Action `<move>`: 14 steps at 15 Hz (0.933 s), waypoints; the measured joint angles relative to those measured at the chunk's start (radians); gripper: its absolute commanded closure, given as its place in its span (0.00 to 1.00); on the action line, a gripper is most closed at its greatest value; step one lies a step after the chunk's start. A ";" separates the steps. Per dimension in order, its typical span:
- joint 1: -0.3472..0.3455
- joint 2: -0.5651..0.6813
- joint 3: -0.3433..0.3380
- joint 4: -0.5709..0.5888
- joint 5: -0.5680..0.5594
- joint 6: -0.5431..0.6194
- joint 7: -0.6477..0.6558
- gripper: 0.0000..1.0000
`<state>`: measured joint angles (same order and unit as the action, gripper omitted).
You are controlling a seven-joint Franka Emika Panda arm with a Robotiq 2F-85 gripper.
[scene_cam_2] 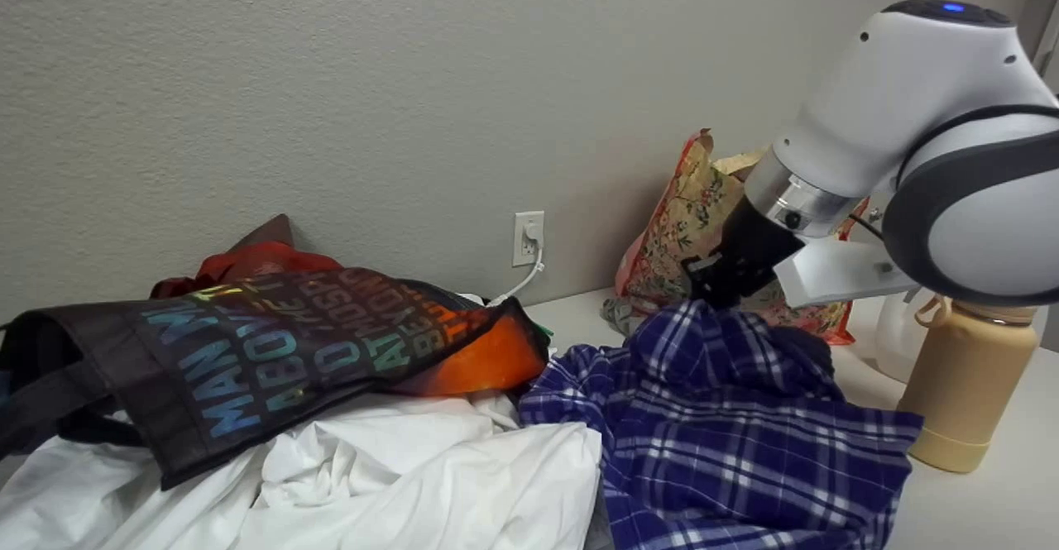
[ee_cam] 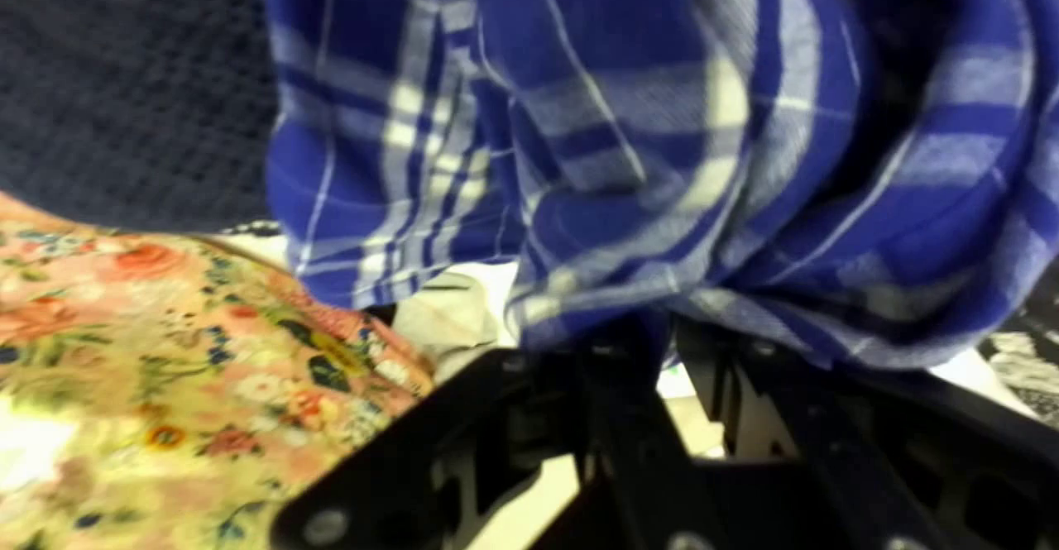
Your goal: Pick up the blue cloth from the bag and put it on the table.
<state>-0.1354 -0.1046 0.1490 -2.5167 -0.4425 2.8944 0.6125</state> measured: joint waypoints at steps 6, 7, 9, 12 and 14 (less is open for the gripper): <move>0.052 -0.062 0.027 0.014 0.043 -0.162 0.058 0.01; 0.068 -0.066 0.027 0.021 0.062 -0.192 0.055 0.00; 0.082 -0.074 0.026 0.043 0.077 -0.253 0.054 0.00; 0.083 -0.095 0.015 0.089 0.084 -0.327 0.031 0.00; 0.083 -0.117 0.000 0.127 0.106 -0.371 -0.011 0.00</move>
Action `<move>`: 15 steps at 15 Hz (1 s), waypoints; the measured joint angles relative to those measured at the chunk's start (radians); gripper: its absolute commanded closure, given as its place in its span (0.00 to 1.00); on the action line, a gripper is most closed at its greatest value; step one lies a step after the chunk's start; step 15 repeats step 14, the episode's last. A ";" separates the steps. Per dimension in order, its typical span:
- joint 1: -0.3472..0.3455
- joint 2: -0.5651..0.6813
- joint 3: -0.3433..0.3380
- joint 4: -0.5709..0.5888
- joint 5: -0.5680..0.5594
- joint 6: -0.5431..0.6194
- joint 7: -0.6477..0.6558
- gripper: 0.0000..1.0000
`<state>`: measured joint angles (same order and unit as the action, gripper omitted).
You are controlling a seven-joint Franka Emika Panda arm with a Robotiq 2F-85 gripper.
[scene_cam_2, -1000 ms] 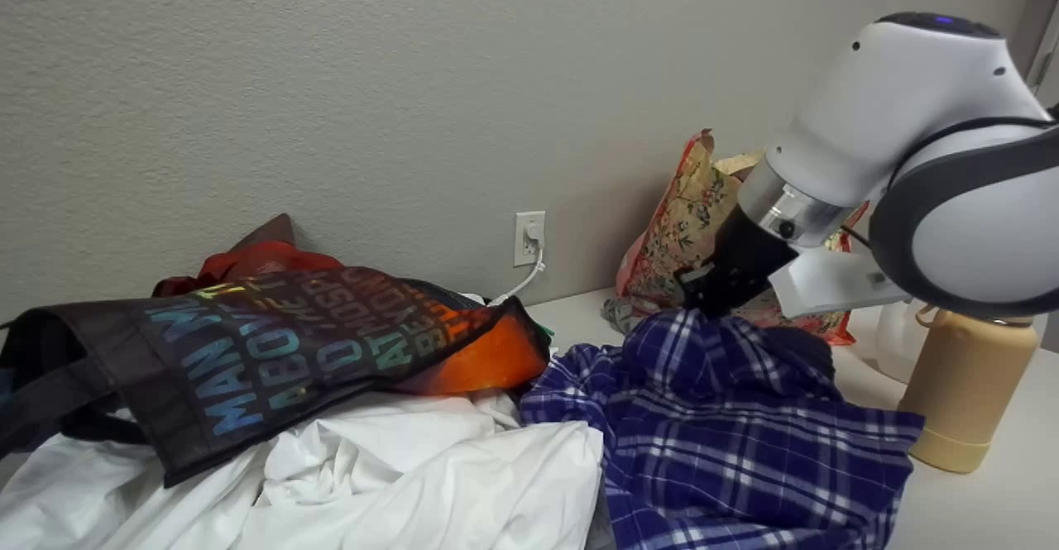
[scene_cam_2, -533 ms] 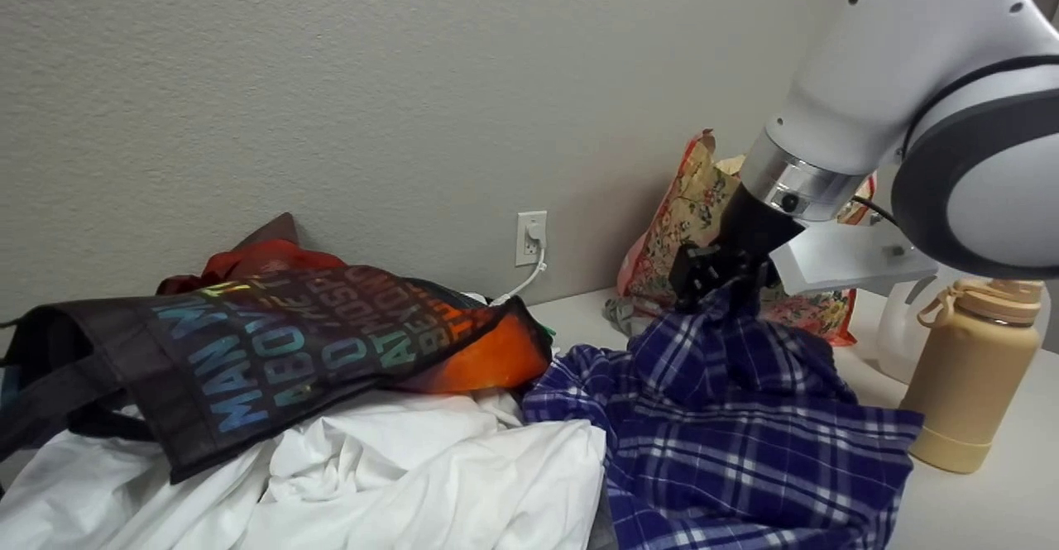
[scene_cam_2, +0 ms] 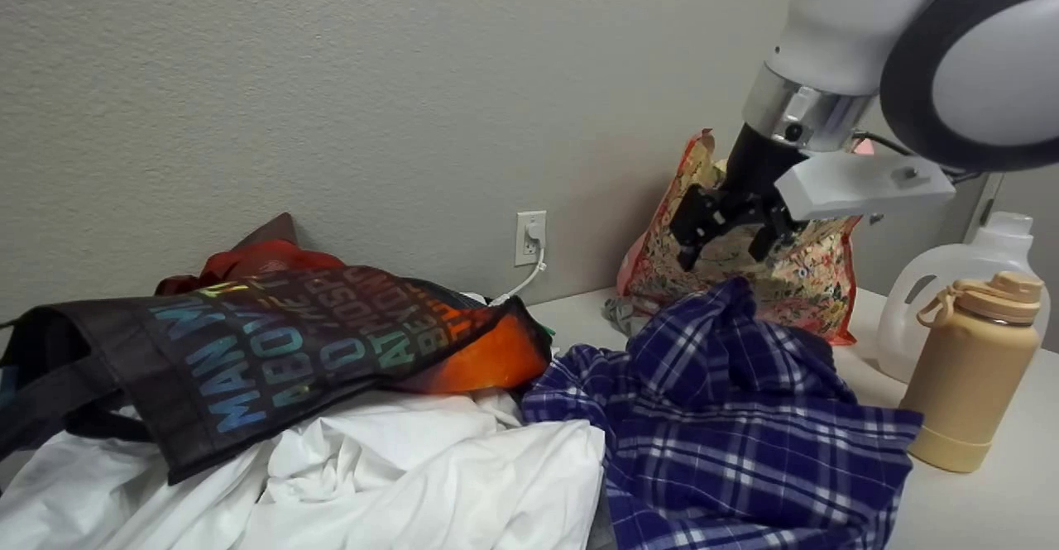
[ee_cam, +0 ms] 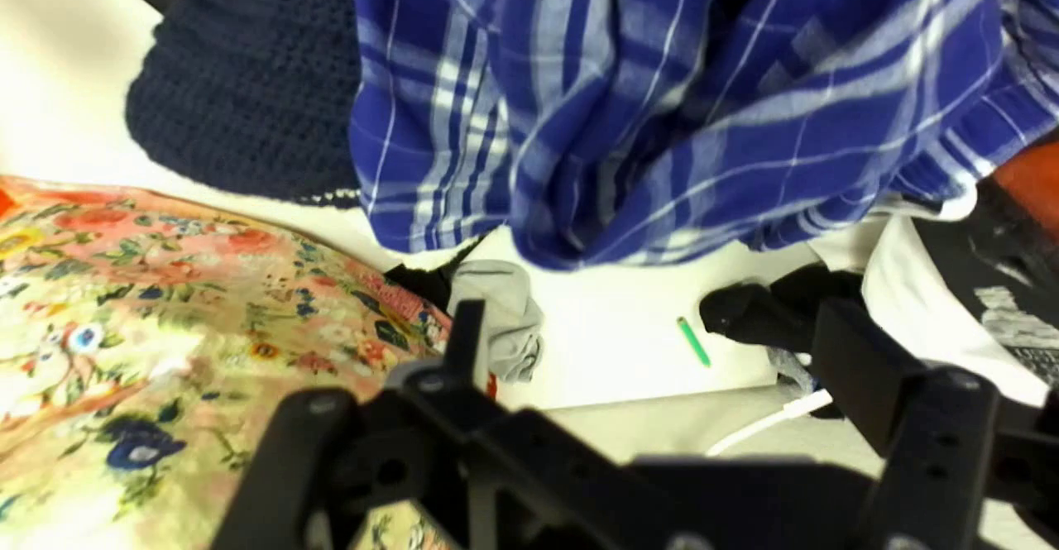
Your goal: Pick up the blue cloth from the bag and put it on the table.
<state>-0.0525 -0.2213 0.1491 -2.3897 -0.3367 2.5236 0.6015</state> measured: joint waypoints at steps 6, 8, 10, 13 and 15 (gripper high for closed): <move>-0.001 -0.051 -0.043 0.154 0.102 -0.155 -0.153 0.00; -0.007 -0.050 -0.053 0.205 0.102 -0.185 -0.153 0.00; -0.009 -0.046 -0.065 0.247 0.102 -0.201 -0.153 0.00; -0.014 -0.030 -0.070 0.292 0.102 -0.205 -0.153 0.00; -0.014 -0.024 -0.070 0.301 0.102 -0.205 -0.153 0.00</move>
